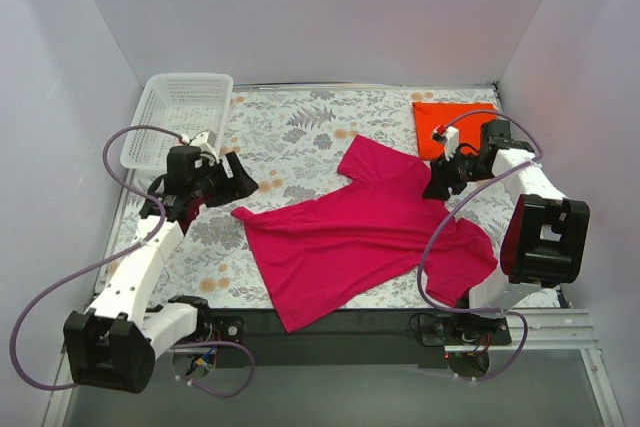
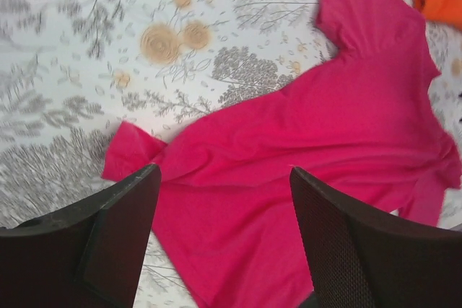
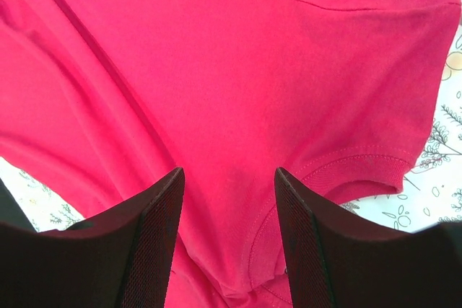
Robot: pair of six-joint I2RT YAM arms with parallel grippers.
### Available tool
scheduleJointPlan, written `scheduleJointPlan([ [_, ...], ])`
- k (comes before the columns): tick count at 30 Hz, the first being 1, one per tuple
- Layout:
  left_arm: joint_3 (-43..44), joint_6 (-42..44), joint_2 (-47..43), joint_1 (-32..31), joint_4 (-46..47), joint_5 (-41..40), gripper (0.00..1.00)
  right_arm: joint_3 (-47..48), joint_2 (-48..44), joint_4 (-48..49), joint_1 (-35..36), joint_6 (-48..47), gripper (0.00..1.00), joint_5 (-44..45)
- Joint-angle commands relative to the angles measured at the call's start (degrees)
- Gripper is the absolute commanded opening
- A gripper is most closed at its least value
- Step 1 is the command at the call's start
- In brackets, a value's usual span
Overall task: Fold and stack the t-shirts
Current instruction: Flatten the tshirt out
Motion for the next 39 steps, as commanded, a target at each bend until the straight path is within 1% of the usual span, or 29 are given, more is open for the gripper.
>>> scheduleJointPlan([
  [1, 1.47, 22.65, -4.34, -0.97, 2.65, 4.97, 0.68, 2.22, 0.89, 0.91, 0.92, 0.71, 0.51, -2.36],
  [3, 1.12, 28.89, -3.56, -2.90, 1.51, 3.13, 0.70, 2.39, 1.33, 1.00, 1.45, 0.80, 0.51, -2.71],
  [4, 1.12, 34.40, -2.85, -3.78, 0.72, 0.94, 0.70, 2.57, 1.50, 1.09, 1.62, 0.97, 0.51, -2.71],
  [5, 0.94, 37.68, -2.06, -5.18, -1.55, -0.21, 0.70, 2.66, 1.68, 1.09, 1.80, 0.98, 0.51, -2.63],
  [6, 0.33, 40.32, -1.10, -8.76, -2.44, -2.66, 0.70, 2.74, 1.86, 1.00, 1.98, 1.06, 0.51, -2.54],
  [7, -0.11, 44.70, 0.48, -10.54, -3.23, -6.77, 0.71, 2.74, 1.94, 1.17, 2.06, 1.06, 0.51, -2.54],
  [8, -0.98, 46.57, 1.36, -12.82, -4.81, -8.29, 0.71, 2.74, 2.03, 1.18, 2.15, 0.98, 0.51, -2.54],
  [10, -1.60, 50.25, 3.21, -13.89, -5.69, -10.32, 0.71, 2.75, 2.21, 1.18, 2.15, 0.98, 0.51, -2.45],
  [13, -1.52, 52.64, 4.27, -14.43, -6.23, -11.38, 0.70, 2.48, 2.47, 1.26, 2.15, 0.89, 0.51, -2.62],
  [18, -0.47, 55.37, 6.20, -14.51, -6.67, -17.08, 0.68, 2.13, 2.74, 1.26, 2.24, 0.80, 0.50, -3.15],
  [21, -0.99, 56.34, 7.43, -14.51, -5.09, -19.20, 0.68, 2.04, 2.91, 1.35, 2.15, 0.80, 0.50, -3.50],
  [25, -0.91, 57.31, 10.59, -14.51, -3.68, -19.03, 0.65, 2.04, 2.56, 1.26, 2.15, 0.89, 0.51, -3.50],
  [28, -0.03, 57.83, 12.70, -14.51, -3.06, -19.47, 0.61, 1.78, 2.30, 1.26, 2.15, 0.89, 0.51, -3.42],
  [31, 0.06, 58.36, 14.02, -14.43, -2.54, -19.65, 0.55, 1.78, 2.30, 1.26, 2.15, 0.89, 0.51, -3.50],
  [32, 0.06, 58.45, 14.64, -14.51, -2.01, -20.26, 0.46, 1.78, 2.30, 1.26, 2.15, 0.89, 0.51, -3.59],
  [33, 0.06, 58.45, 14.64, -14.51, -2.01, -20.26, 0.46, 1.78, 2.30, 1.26, 2.15, 0.89, 0.51, -3.59],
  [34, 0.15, 58.45, 14.64, -14.43, -1.92, -20.44, 0.38, 1.78, 2.21, 1.26, 2.24, 0.89, 0.50, -3.59],
  [36, 0.24, 58.36, 14.30, -14.43, -1.83, -20.96, 0.31, 1.78, 2.12, 1.35, 2.15, 0.89, 0.50, -3.50],
  [38, 0.15, 58.10, 13.68, -14.51, -1.92, -21.40, 0.21, 1.78, 2.03, 1.26, 2.24, 0.80, 0.51, -3.50],
  [39, 0.06, 58.01, 12.81, -14.51, -1.83, -21.40, 0.20, 1.86, 2.03, 1.26, 2.15, 0.80, 0.50, -3.50],
])
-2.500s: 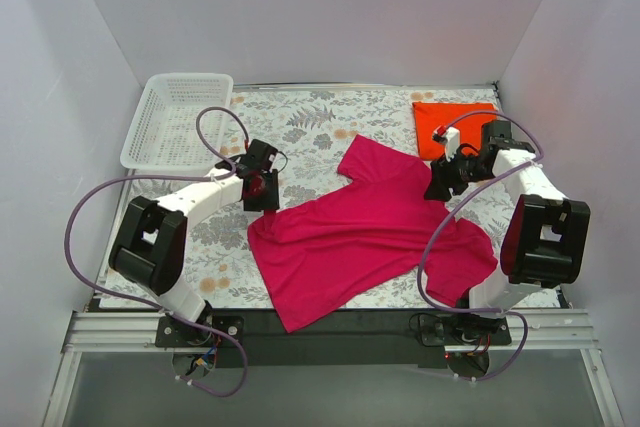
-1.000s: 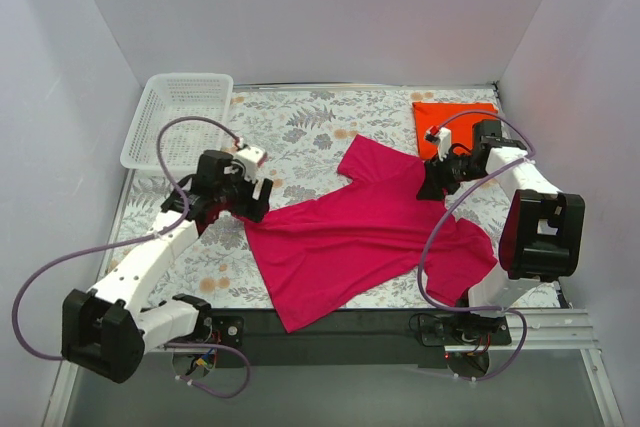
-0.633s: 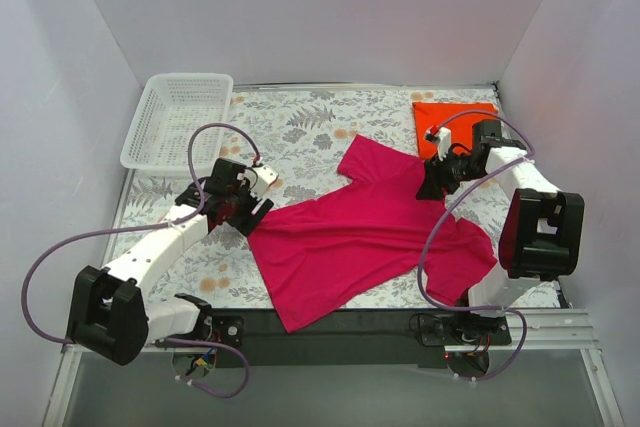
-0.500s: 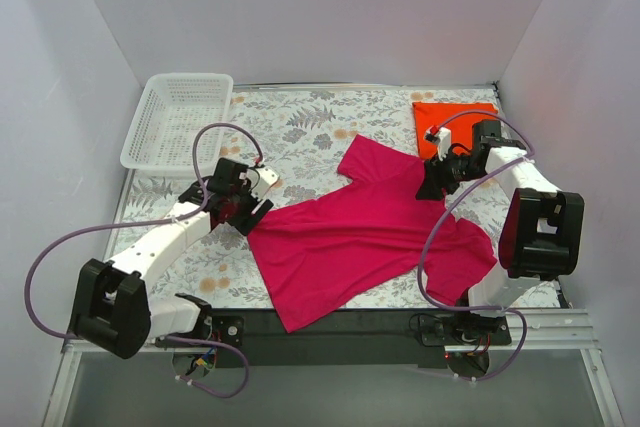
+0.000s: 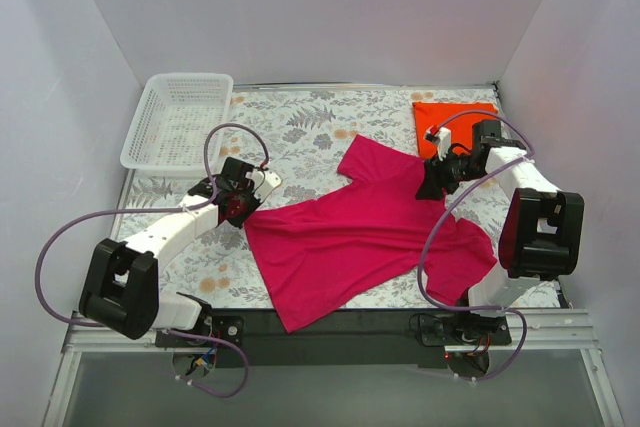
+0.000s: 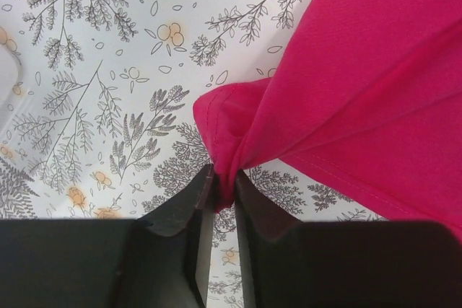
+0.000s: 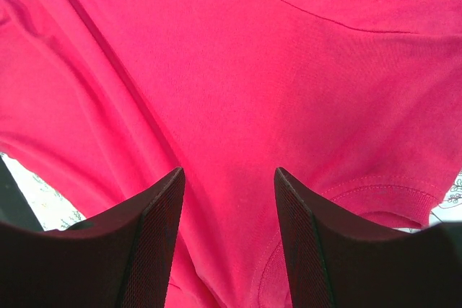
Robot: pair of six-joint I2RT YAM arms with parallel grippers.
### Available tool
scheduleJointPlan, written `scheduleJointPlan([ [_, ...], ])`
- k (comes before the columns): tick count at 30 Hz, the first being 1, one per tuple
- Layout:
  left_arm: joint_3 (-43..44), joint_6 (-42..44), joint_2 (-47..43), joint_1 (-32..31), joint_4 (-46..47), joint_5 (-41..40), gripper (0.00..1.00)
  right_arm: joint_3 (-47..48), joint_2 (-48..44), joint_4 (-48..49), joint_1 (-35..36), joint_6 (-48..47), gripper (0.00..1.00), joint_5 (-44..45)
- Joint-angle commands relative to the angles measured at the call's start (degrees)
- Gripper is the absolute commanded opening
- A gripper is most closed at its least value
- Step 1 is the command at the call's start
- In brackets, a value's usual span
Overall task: Fold and stack the t-shirts
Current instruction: Flatten the tshirt out
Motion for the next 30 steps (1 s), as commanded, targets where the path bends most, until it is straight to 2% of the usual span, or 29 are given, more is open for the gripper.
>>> scheduleJointPlan([
  [1, 1.57, 0.31, -2.85, -0.13, 1.03, -1.34, 0.18, 1.51, -0.50, 0.28, 0.12, -0.12, 0.51, -1.49],
  [5, 1.22, -0.92, -4.70, -0.13, 0.07, -0.20, 0.00, 2.74, -0.33, 0.10, 0.91, -0.29, 0.50, -0.44],
  [9, 2.01, -2.94, -5.67, -0.22, -1.69, 2.79, 0.00, 7.74, 0.72, -0.07, 4.15, -1.52, 0.51, 2.45],
  [14, 0.52, -3.73, -7.15, -0.92, -2.31, 4.63, 0.00, 22.04, 7.39, -0.25, 9.52, -0.92, 0.52, 4.83],
  [20, -0.54, -4.26, -8.65, -1.01, -2.22, 5.25, 0.00, 40.77, 24.96, 0.10, 14.35, 11.12, 0.51, 6.94],
  [24, -1.42, -4.87, -9.79, -1.01, -1.96, 5.17, 0.00, 54.91, 36.29, 0.37, 16.72, 18.67, 0.49, 12.55],
  [30, -1.86, -5.14, -9.97, -1.10, -1.78, 4.90, 0.00, 61.37, 44.75, 4.05, 19.19, 23.26, 0.48, 19.14],
])
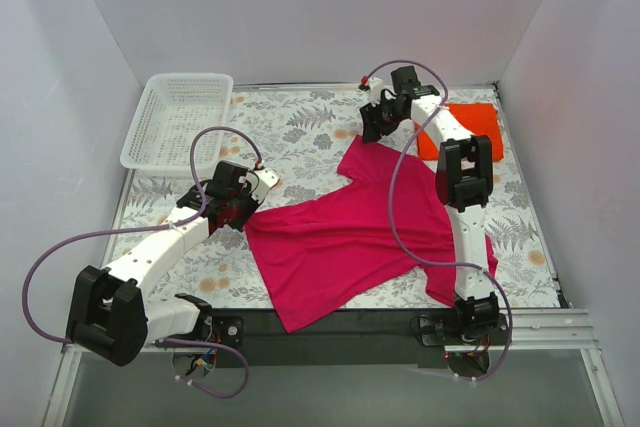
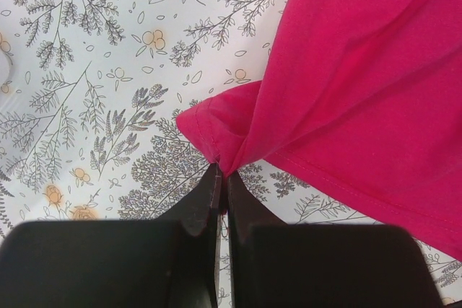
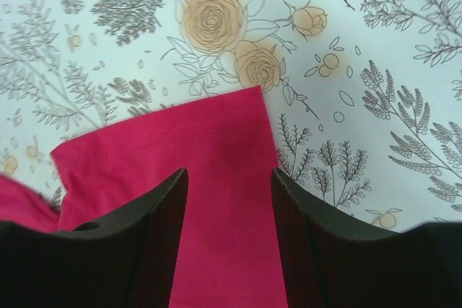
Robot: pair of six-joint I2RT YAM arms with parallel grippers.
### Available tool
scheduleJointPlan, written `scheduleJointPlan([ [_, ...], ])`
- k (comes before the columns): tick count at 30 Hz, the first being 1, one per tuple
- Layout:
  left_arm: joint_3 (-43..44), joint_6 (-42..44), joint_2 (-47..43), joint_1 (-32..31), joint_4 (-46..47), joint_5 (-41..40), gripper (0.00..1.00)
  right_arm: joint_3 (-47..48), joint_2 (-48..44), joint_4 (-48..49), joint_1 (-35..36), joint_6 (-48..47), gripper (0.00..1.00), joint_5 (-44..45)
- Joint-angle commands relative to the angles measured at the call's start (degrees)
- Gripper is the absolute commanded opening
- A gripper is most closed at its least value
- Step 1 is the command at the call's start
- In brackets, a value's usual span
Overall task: Fold and stack the t-shirts
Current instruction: Flatten the tshirt out
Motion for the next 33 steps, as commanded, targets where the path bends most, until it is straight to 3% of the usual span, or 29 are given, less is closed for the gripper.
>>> scheduleJointPlan([
  [1, -0.20, -0.48, -1.38, -0.25, -0.01, 0.33, 0.00, 4.54, 1.99, 2.83, 1.31, 5.27, 0.48, 5.56],
  [16, 0.42, -1.01, 0.11, -0.25, 0.16, -0.90, 0.00, 4.46, 8.32, 4.68, 4.04, 4.40, 0.46, 8.56],
  [20, 0.33, -1.28, -0.15, -0.33, 0.95, -1.77, 0.00, 4.37, 8.06, 3.98, 4.30, 3.96, 0.26, 8.47],
  [21, 0.33, -1.45, -0.15, -0.33, 1.13, -1.95, 0.00, 4.11, 7.01, 4.15, 4.13, 3.44, 0.15, 8.47],
  [24, 0.85, -1.80, 0.28, -0.33, 1.74, -2.83, 0.00, 3.49, 4.03, 4.42, 3.78, 2.38, 0.01, 8.30],
  [33, 4.72, -2.33, 6.78, 2.29, 6.05, -4.59, 0.00, 5.08, -8.90, 9.32, -3.86, 10.36, 0.01, 2.85],
])
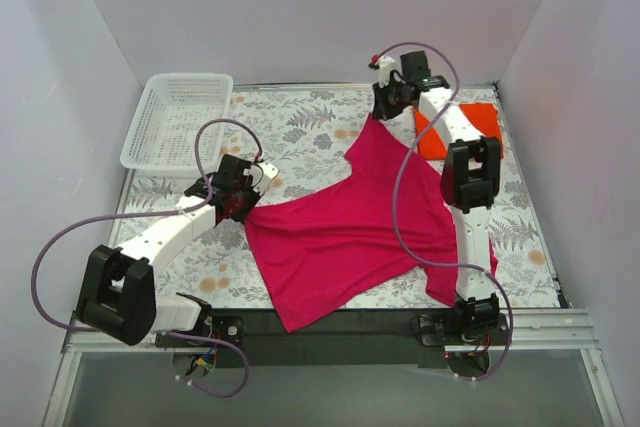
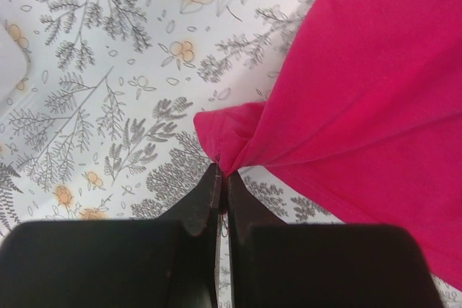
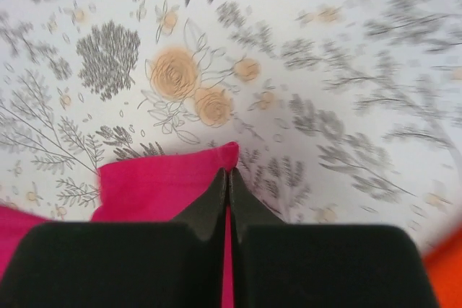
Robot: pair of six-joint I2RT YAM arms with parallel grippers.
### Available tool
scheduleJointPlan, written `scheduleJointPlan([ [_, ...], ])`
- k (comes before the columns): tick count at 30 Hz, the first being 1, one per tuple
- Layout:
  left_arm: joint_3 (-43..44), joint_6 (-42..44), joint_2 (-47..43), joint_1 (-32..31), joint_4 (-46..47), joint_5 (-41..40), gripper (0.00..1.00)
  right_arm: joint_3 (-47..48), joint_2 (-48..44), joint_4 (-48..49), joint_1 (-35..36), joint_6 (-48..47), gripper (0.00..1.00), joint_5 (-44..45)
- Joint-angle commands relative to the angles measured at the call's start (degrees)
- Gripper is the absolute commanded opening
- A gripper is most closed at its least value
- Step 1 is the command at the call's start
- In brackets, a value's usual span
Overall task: Fold and stack the t-shirts
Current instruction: Flatten the tshirt out
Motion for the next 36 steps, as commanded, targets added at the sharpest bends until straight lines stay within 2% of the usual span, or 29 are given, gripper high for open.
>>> scheduleJointPlan([
  [1, 4.15, -0.21, 2.96, 2.24, 4.30, -0.55, 0.00, 0.18, -11.00, 6.08, -4.81, 5.04, 0.01, -3.06],
  [9, 12.41, -0.04, 14.21, 6.19, 9.23, 1.30, 0.00, -9.31, -17.07, 15.48, -8.50, 11.45, 0.01, 5.37],
  [17, 19.98, 1.11, 23.88, 6.55, 9.49, 2.36, 0.00, -12.05, -15.77, 20.15, -8.95, 11.28, 0.01, 0.90],
  [27, 22.44, 1.02, 25.21, 6.55, 9.76, -0.54, 0.00, -6.25, -9.08, 22.18, -8.86, 10.32, 0.01, -4.98],
  [33, 24.11, 1.46, 22.84, 6.55, 11.51, -1.15, 0.00, -6.07, -13.29, 22.96, -9.30, 4.26, 0.01, -10.87],
  [36, 25.77, 3.04, 22.83, 6.55, 12.92, -2.12, 0.00, -5.98, -16.02, 24.63, -10.17, 4.34, 0.01, -9.75],
])
